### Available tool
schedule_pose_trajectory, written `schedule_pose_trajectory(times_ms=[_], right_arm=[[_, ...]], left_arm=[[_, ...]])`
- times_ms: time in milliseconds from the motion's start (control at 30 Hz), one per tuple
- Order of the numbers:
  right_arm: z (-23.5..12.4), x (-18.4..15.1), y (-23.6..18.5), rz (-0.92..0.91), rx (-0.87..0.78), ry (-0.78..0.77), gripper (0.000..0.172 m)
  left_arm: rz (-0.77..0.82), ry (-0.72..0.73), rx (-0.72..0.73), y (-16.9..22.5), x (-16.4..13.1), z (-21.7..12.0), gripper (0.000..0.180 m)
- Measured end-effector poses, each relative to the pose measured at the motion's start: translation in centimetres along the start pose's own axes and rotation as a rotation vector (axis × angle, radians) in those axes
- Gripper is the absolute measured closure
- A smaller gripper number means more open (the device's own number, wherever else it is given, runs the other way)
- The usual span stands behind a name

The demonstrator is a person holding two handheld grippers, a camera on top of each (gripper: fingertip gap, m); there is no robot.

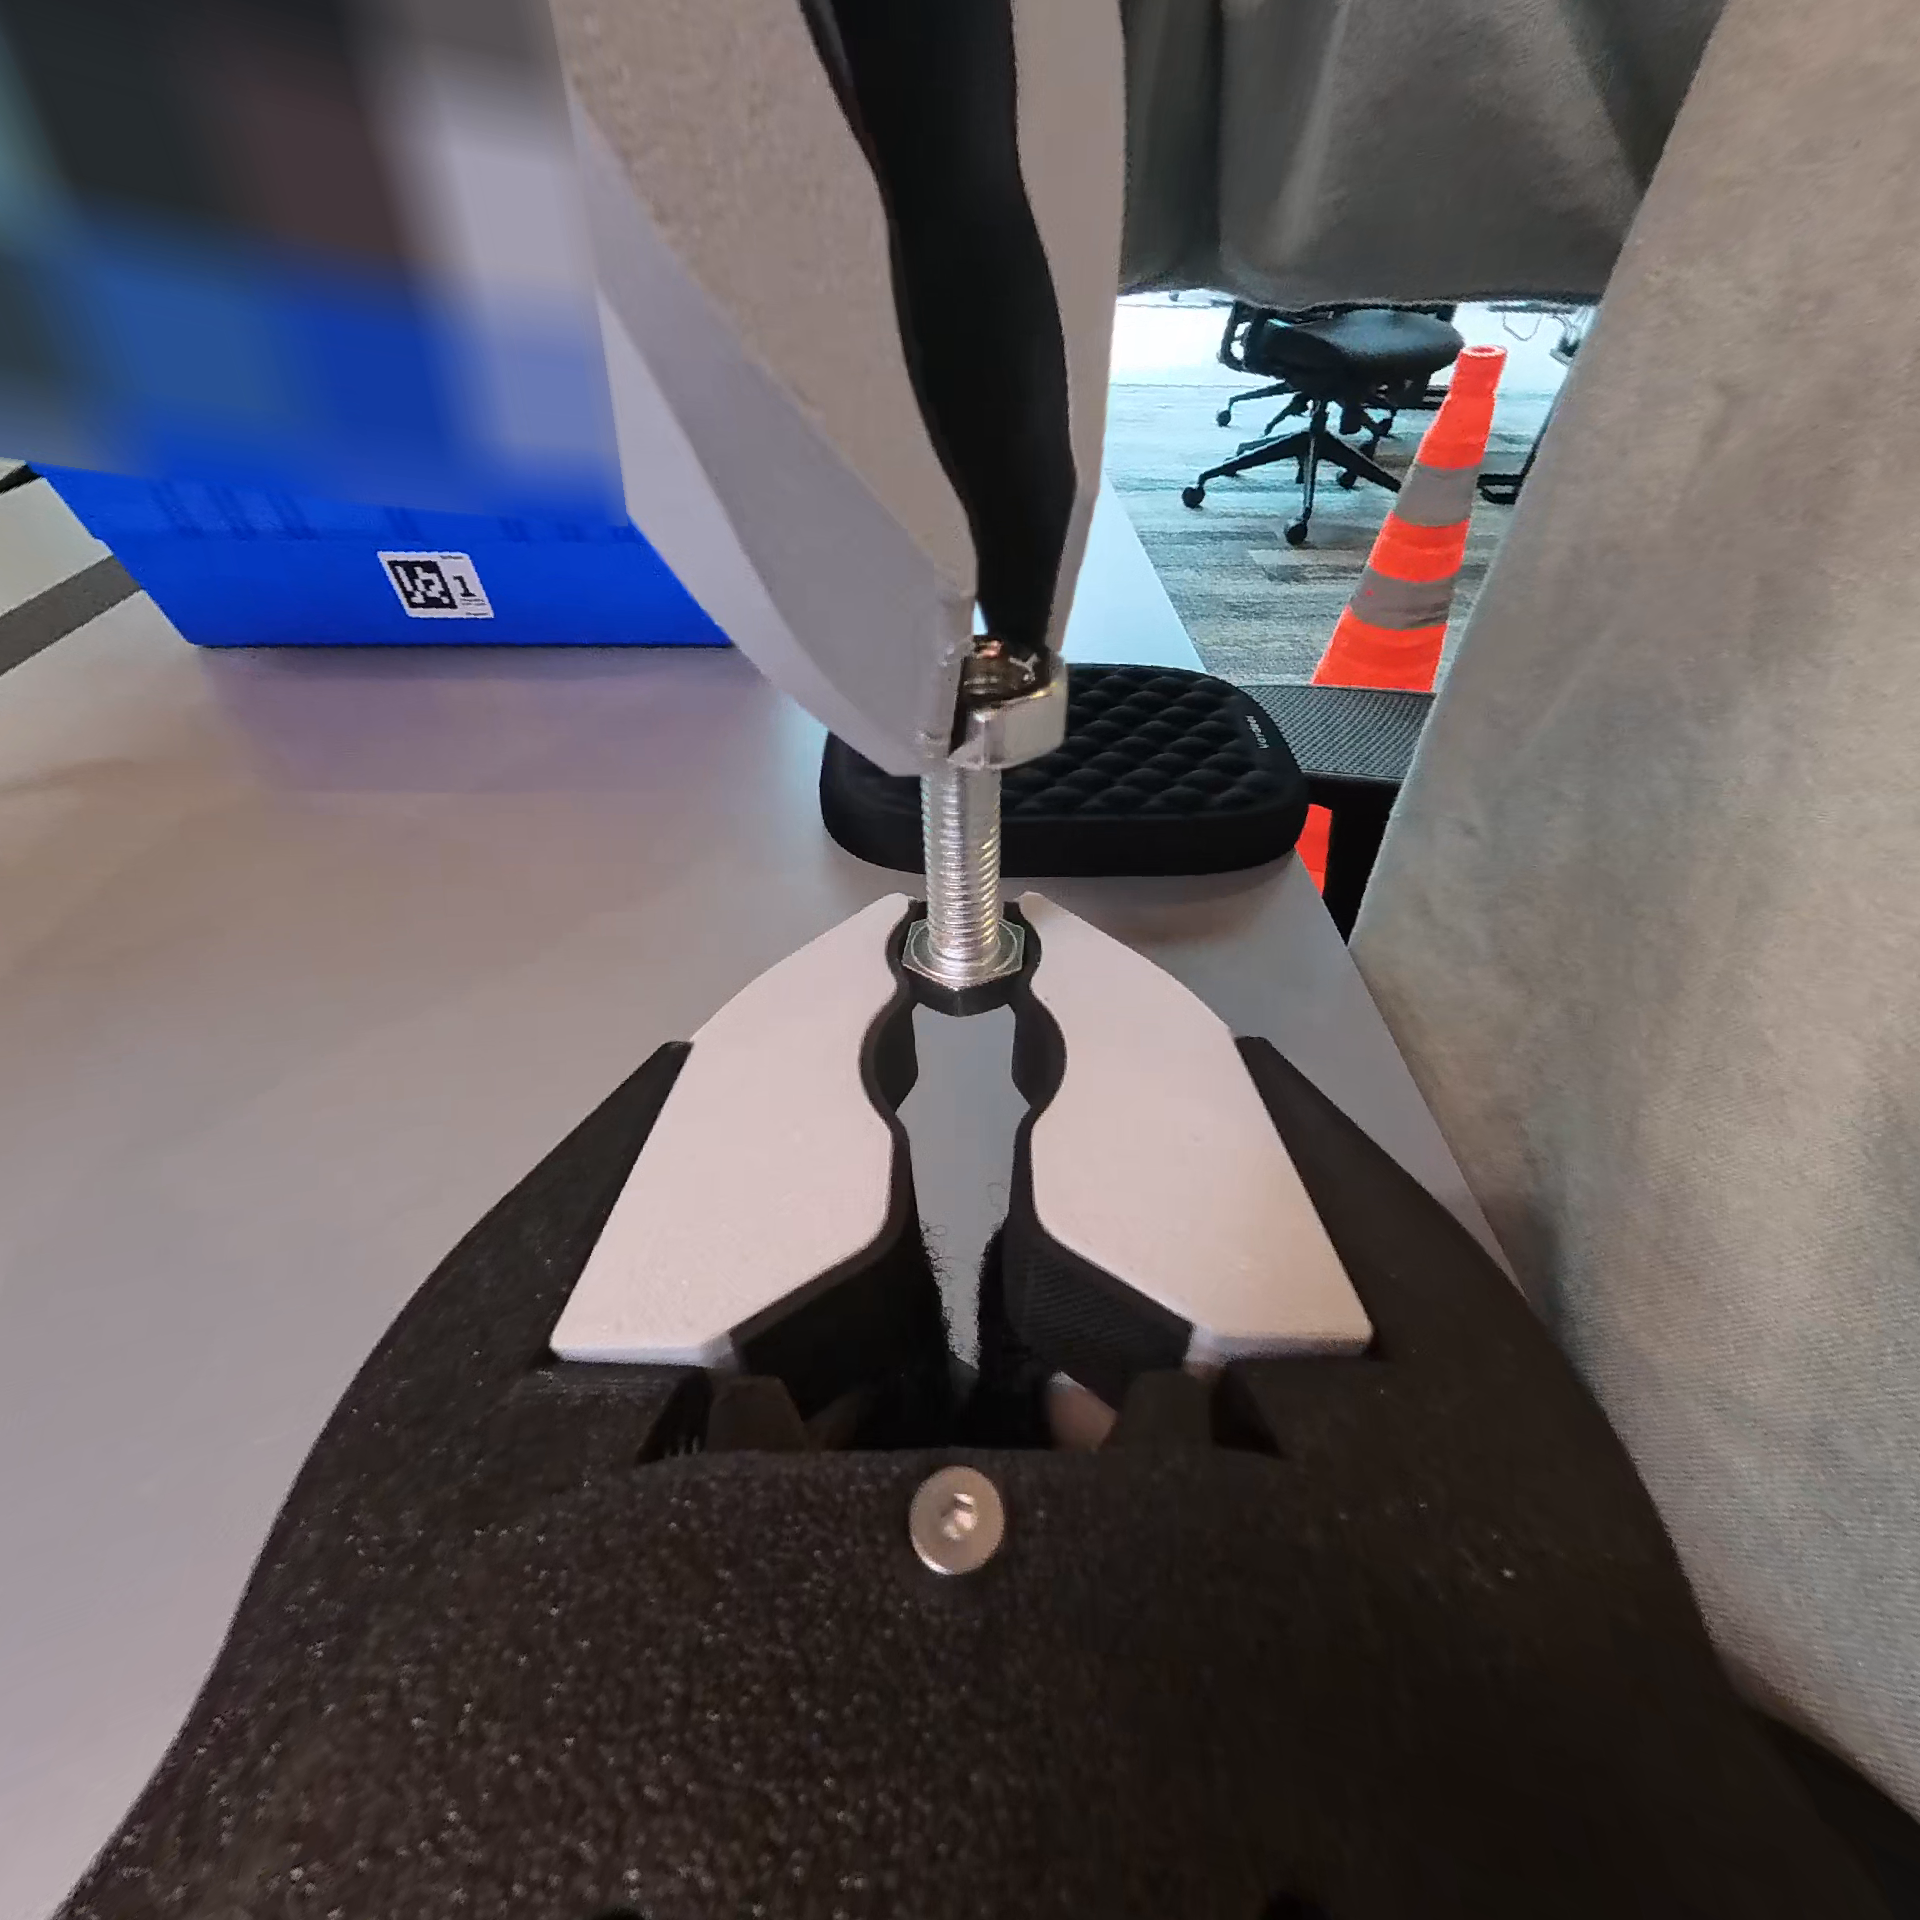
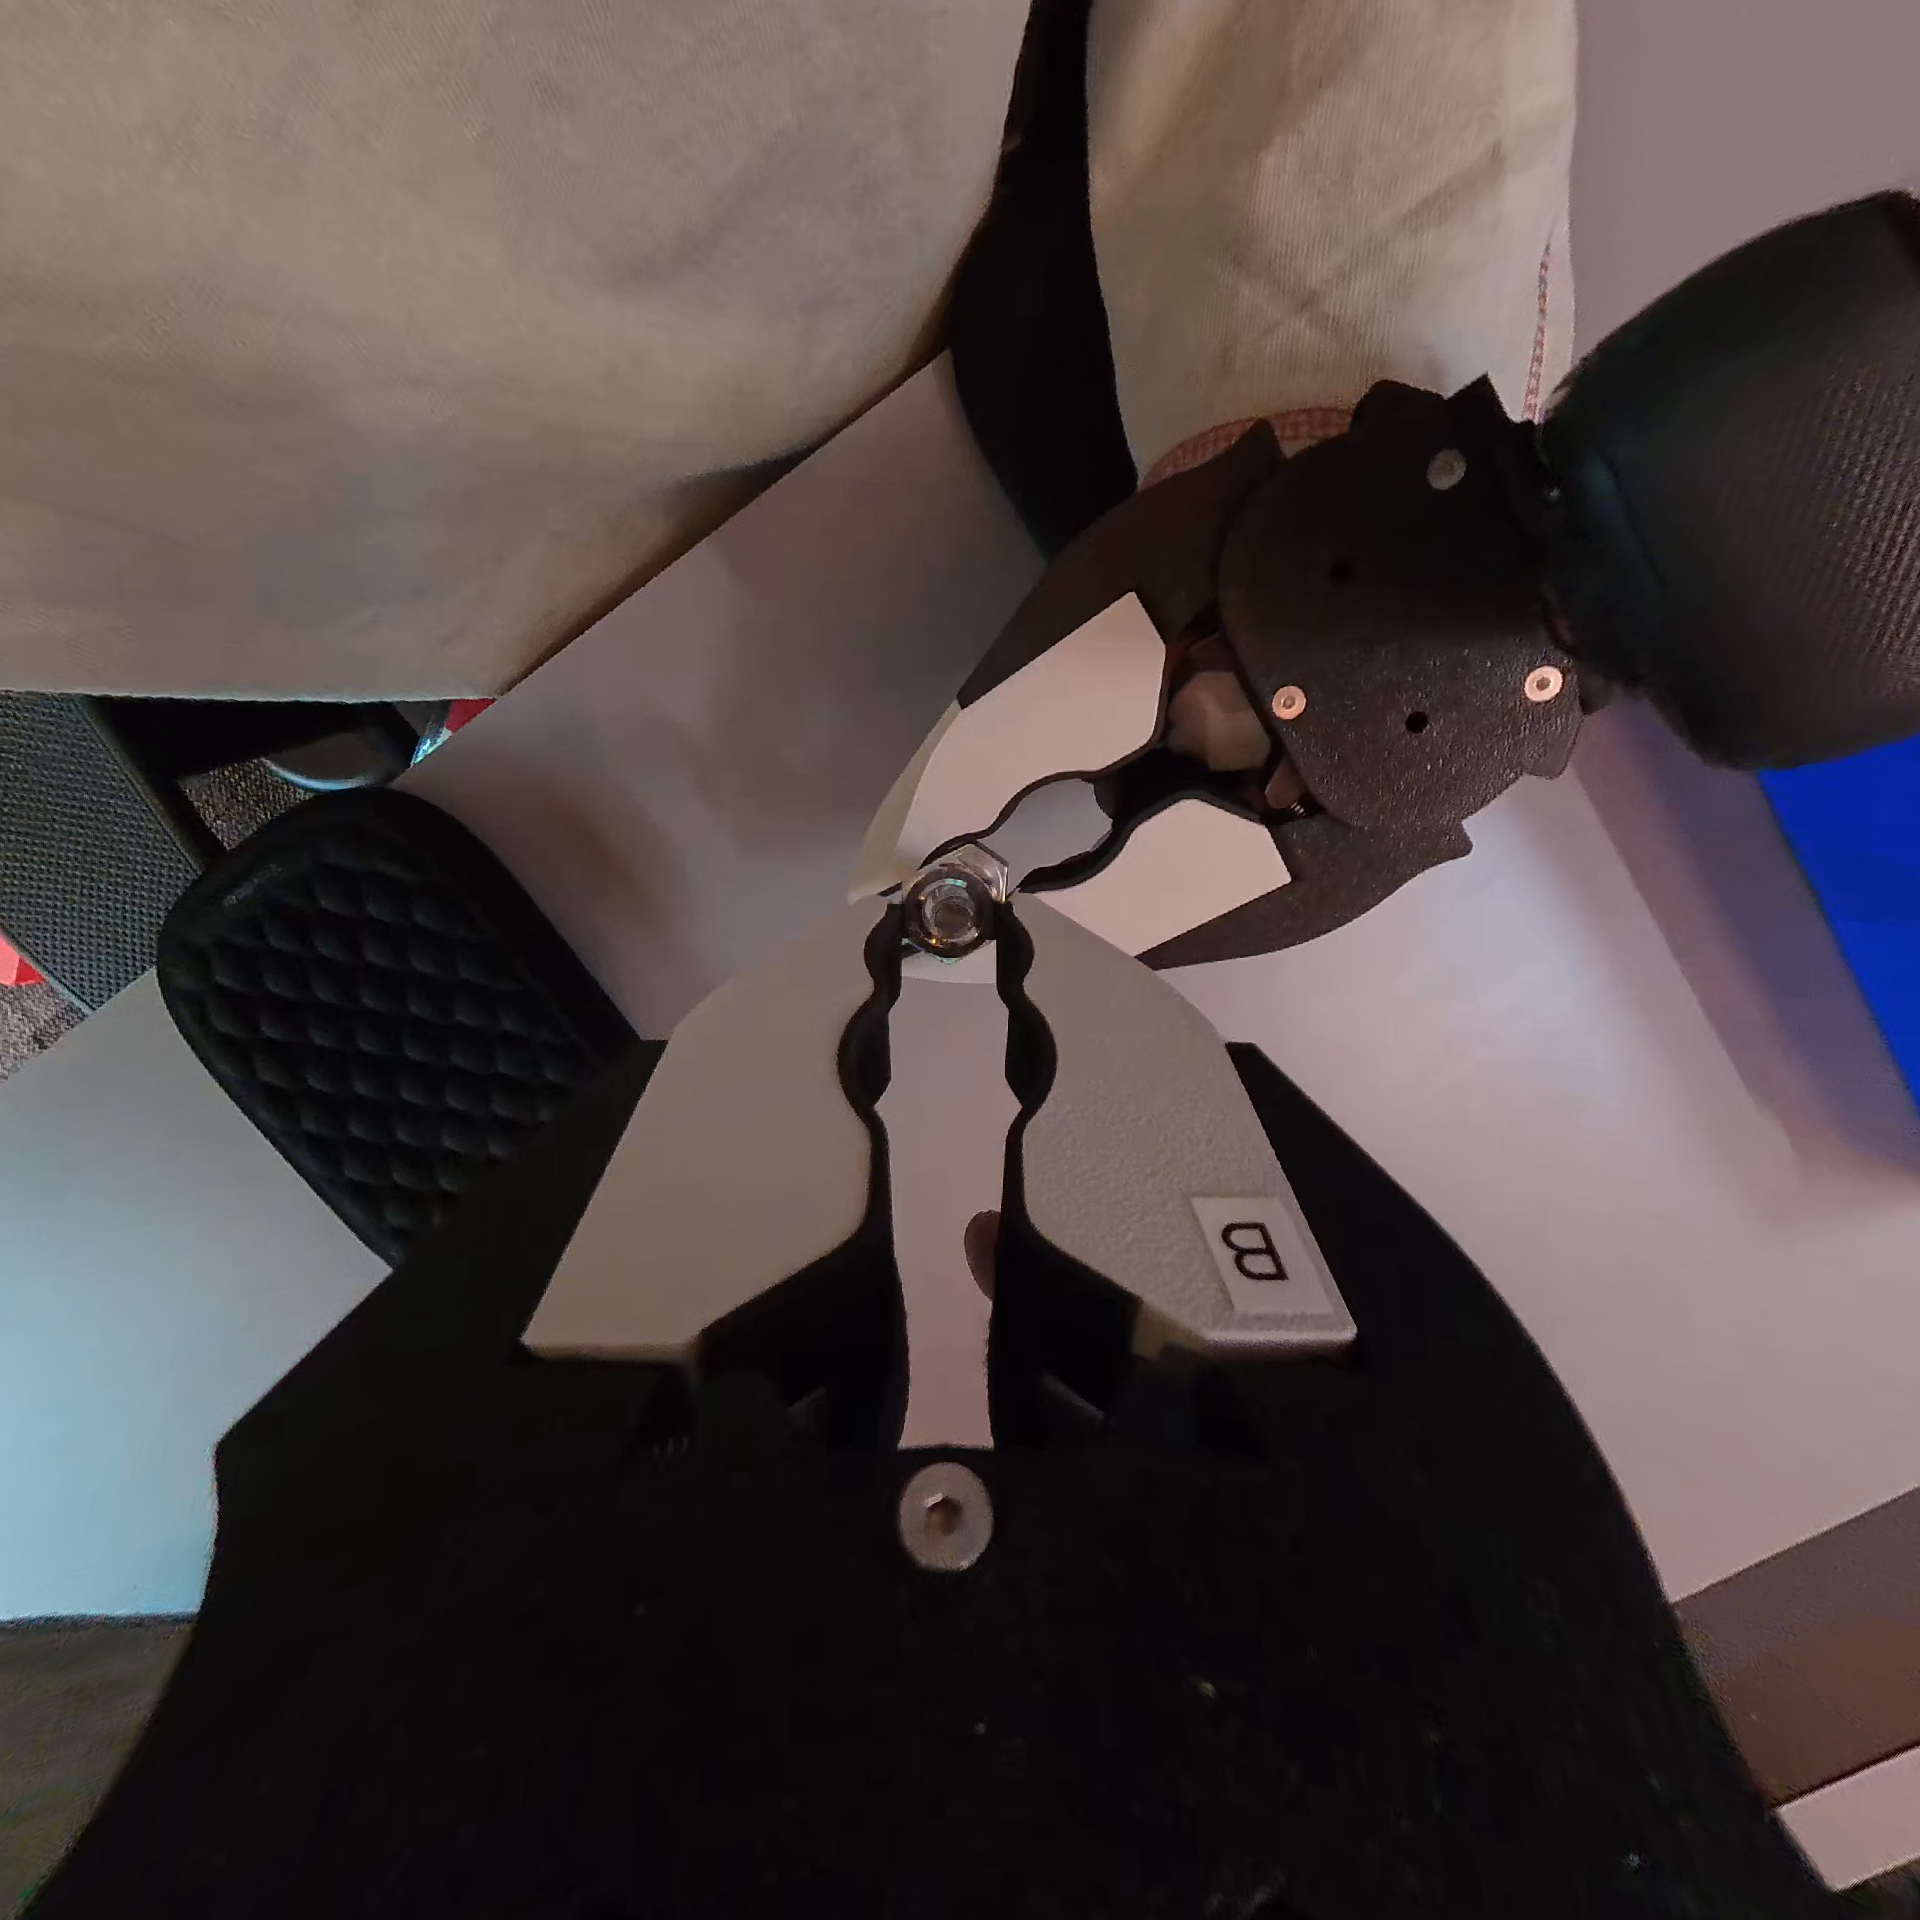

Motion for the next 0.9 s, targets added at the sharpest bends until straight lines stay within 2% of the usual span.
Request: schedule_pose_trajectory(times_ms=[33,467,900], right_arm=[[0.0,0.1,0.0,-0.007,0.004,-0.002,0.155],[0.2,-0.2,0.2,-0.002,-0.004,0.009,0.155],[-0.1,-1.2,0.5,0.308,-0.097,-0.013,0.155]], left_arm=[[0.001,0.0,-0.005,0.0,0.0,0.0,0.167],[-0.002,0.009,-0.02,0.1,0.0,-0.1,0.167],[-0.057,-0.023,0.113,-1.0,-0.2,0.2,0.167]])
Point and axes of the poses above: each gripper's, where its closed fingertips meet, z out along the fingers, x out of its top, y = z × x across the jaws, the point moved 6 cm from there along -z, back along the fingers, and after that the axes turned 11 degrees about x, right-handed, at the moved point
